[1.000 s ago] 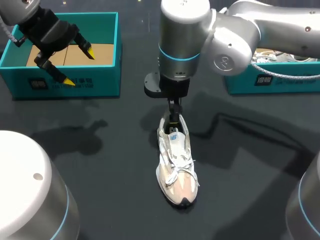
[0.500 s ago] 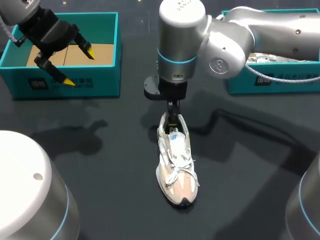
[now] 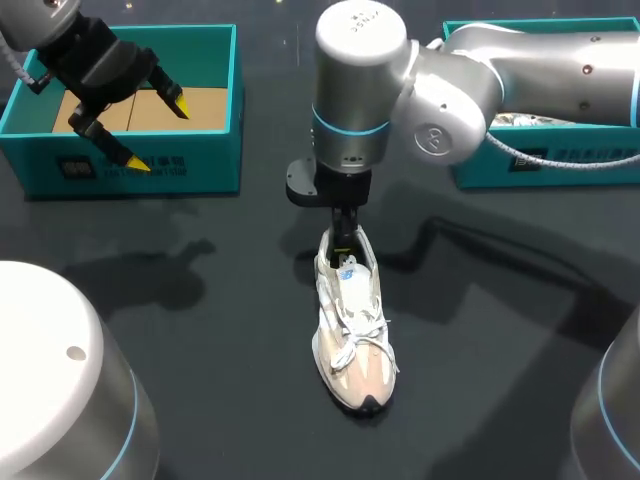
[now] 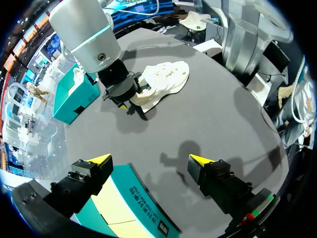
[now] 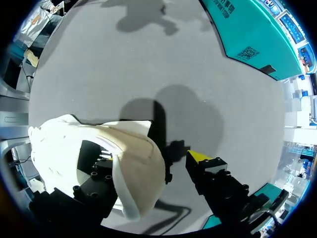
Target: Take the shoe out of the shoebox, open the shoe tongue, remove and reinsert the insole, then place the shoe into the shoebox
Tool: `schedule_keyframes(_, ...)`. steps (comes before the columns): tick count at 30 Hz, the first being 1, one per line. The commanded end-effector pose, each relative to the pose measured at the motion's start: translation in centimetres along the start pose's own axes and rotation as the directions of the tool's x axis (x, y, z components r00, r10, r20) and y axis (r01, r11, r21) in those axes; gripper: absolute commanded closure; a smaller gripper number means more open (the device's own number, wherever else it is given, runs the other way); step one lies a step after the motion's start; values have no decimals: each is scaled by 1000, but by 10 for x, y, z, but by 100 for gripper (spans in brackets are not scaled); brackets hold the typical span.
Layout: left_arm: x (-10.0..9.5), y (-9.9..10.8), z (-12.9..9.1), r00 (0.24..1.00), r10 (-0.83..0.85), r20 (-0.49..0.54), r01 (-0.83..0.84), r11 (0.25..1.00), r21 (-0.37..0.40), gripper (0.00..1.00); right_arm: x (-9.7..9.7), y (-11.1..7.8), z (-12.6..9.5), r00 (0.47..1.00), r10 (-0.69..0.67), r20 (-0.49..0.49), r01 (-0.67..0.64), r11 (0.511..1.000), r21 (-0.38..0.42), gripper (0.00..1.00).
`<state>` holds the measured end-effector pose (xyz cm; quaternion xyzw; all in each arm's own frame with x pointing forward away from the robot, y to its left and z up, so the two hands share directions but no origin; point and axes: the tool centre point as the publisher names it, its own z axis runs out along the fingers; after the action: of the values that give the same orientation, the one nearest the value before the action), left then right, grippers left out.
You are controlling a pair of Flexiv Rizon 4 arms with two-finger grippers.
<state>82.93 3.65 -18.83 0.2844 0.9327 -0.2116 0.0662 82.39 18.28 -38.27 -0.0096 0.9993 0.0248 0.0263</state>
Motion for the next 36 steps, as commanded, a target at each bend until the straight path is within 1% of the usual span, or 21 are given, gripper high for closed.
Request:
schedule_keyframes(1, 0, 0, 0, 1000, 1, -2, -1, 1000, -2, 0, 1, 1, 2, 1000, 0, 2, 0, 1000, -2, 38)
schedule_keyframes(7, 0, 0, 0, 1000, 1, -2, -1, 1000, -2, 0, 1, 1, 3, 1000, -4, 3, 4, 1000, -4, 38)
schedule_keyframes(9, 0, 0, 0, 1000, 1, -2, -1, 1000, -2, 0, 2, 1, 3, 1000, -6, 3, 6, 1000, -6, 42)
schedule_keyframes(13, 0, 0, 0, 1000, 1, -2, -1, 1000, -2, 0, 3, 2, 1, 1000, -6, 7, 6, 1000, -3, 61)
schedule_keyframes(14, 0, 0, 0, 1000, 1, -2, -1, 1000, -2, 0, 3, 2, 1, 1000, -5, 8, 5, 1000, -2, 74)
schedule_keyframes(15, 0, 0, 0, 1000, 1, -2, -1, 1000, -2, 0, 4, 2, 0, 1000, -5, 11, 5, 1000, 0, 90)
schedule_keyframes(16, 0, 0, 0, 1000, 1, -2, -1, 1000, -2, 0, 4, 2, -1, 1000, -5, 13, 5, 1000, 1, 100)
schedule_keyframes(22, 0, 0, 0, 1000, 1, -2, -1, 1000, -2, 0, 8, 2, -7, 1000, -6, 25, 6, 1000, 6, 100)
schedule_keyframes(27, 0, 0, 0, 1000, 1, -2, -1, 1000, -2, 0, 7, 1, -20, 999, -11, 34, 11, 1000, 11, 100)
schedule_keyframes(32, 0, 0, 0, 1000, 1, -2, -1, 1000, -2, 0, -1, -4, -50, 999, -14, 45, 13, 999, 29, 100)
schedule_keyframes(36, 0, 0, 0, 1000, 1, -2, -1, 1000, -2, 0, -13, -12, -80, 998, -33, 60, 30, 998, 49, 100)
